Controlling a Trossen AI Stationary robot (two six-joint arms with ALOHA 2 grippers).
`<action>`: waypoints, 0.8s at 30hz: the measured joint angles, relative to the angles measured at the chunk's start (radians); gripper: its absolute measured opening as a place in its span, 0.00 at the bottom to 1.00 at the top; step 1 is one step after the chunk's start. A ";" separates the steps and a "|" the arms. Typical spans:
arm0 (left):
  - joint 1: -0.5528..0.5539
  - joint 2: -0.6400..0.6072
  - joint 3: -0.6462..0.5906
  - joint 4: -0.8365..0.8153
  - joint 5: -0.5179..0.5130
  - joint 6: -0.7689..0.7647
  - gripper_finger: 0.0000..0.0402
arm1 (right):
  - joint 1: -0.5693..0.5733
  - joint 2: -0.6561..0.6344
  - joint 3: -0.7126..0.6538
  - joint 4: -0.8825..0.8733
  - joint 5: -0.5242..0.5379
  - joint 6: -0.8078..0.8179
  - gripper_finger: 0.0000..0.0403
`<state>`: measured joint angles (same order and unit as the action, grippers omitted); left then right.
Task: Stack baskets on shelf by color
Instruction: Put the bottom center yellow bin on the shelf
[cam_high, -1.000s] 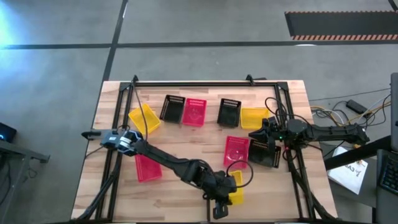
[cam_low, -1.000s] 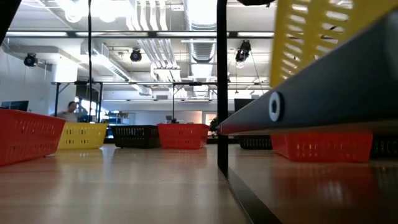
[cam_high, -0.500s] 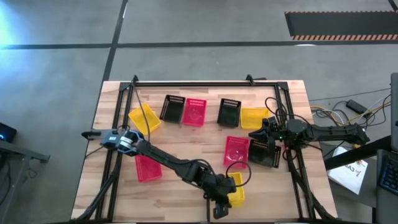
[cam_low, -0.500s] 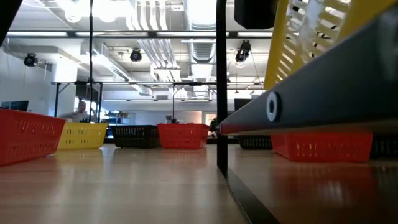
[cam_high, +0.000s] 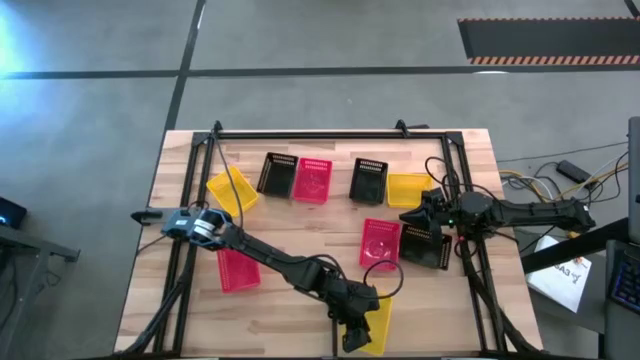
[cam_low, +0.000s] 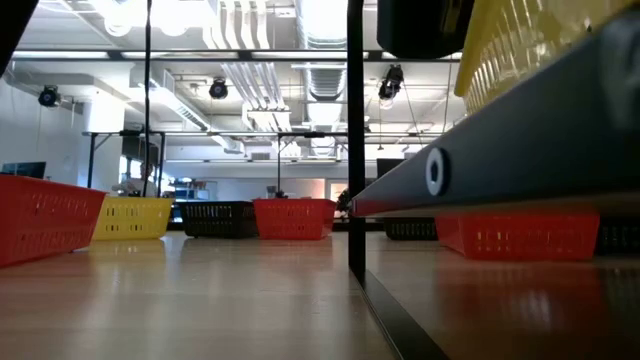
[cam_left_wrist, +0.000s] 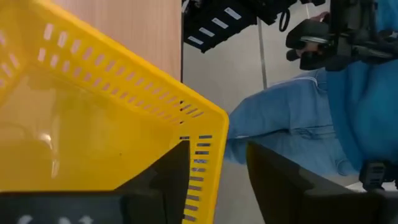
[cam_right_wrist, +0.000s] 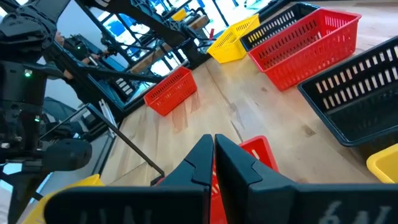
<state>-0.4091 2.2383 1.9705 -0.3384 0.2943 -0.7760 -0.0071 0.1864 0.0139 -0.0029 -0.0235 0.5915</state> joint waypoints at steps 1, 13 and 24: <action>0.003 0.000 0.000 0.005 0.000 -0.001 0.37 | 0.000 0.000 0.000 0.000 0.000 0.000 0.02; 0.118 -0.010 0.139 -0.091 -0.037 0.144 0.35 | 0.000 0.002 0.000 0.000 0.000 0.003 0.02; 0.127 -0.005 0.132 -0.322 -0.090 0.659 0.37 | 0.000 0.002 0.000 0.000 0.000 0.025 0.02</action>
<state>-0.2825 2.2332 2.1029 -0.6601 0.2040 -0.1172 -0.0068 0.1883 0.0135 -0.0025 -0.0238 0.6162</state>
